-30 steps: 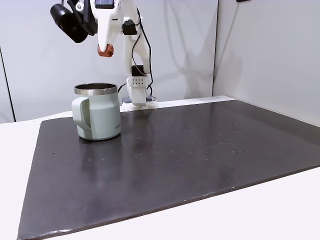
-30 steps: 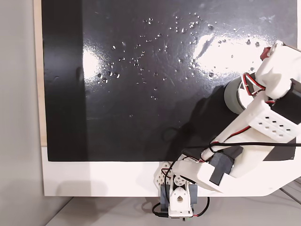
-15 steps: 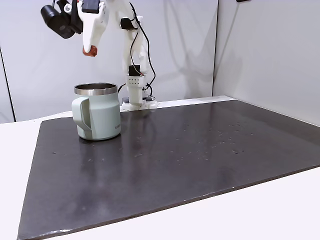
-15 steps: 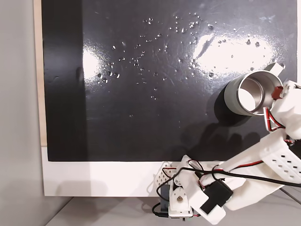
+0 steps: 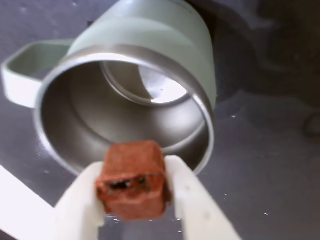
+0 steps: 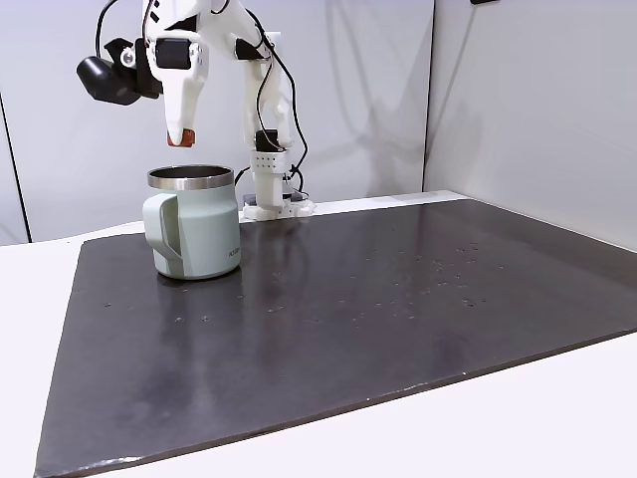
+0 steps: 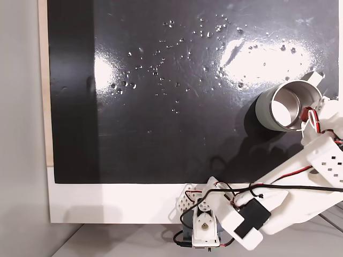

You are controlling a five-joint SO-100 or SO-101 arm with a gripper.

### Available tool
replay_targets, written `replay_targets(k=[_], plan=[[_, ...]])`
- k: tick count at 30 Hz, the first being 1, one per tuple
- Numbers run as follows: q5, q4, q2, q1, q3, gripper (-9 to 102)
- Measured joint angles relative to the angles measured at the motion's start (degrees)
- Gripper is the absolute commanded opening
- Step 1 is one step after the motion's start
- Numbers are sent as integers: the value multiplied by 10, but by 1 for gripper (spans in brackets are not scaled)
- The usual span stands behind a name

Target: Grasp a cube and put it in the cup.

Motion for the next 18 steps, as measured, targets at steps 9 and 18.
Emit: replay_targets(k=[9,18], plan=[[-2,0,-46,-9,1,4],[-2,0,-47,-10,-3,24]])
